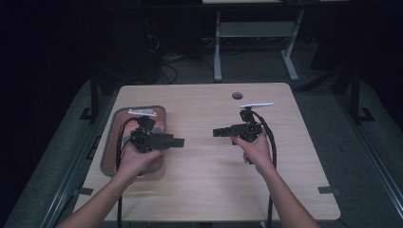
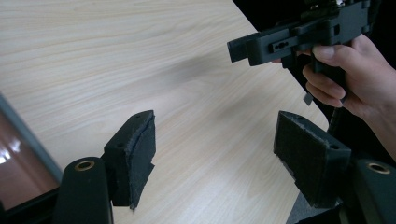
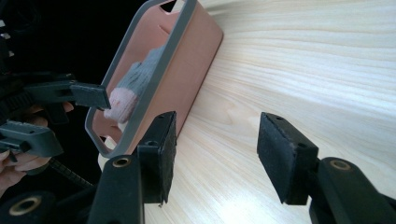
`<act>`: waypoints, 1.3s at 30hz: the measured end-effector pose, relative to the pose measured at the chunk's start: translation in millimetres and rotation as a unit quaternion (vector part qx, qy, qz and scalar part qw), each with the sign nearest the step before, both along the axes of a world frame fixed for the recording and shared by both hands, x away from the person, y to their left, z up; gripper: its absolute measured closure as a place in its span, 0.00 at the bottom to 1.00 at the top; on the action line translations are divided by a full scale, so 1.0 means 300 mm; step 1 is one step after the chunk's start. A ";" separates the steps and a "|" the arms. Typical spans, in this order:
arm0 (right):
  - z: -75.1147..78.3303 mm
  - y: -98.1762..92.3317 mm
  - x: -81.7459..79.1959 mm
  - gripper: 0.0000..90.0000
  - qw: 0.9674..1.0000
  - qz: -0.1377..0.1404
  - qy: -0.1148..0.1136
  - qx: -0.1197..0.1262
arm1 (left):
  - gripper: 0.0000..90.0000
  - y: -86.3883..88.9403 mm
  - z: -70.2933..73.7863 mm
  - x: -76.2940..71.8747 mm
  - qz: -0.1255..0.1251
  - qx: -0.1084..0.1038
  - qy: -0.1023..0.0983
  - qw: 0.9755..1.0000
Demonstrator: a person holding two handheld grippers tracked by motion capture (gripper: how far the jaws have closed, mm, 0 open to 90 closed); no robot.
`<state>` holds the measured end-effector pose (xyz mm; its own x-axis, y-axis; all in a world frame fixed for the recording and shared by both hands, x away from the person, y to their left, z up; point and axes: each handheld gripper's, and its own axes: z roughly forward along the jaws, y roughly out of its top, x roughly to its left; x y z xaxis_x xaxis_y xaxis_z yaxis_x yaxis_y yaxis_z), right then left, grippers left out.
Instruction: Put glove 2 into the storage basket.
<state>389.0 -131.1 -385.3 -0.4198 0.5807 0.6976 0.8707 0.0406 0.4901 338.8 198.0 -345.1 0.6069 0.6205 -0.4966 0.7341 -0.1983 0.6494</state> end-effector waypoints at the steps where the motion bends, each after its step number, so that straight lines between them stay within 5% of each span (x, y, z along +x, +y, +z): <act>1: -0.002 -0.006 -0.002 0.52 1.000 -0.003 0.000 0.000 | 0.33 0.000 0.000 0.000 0.000 0.000 0.000 1.000; 39: -0.066 -0.214 -0.079 0.47 0.998 -0.053 0.017 -0.001 | 0.30 -0.207 -0.105 -0.082 -0.061 -0.001 0.008 0.998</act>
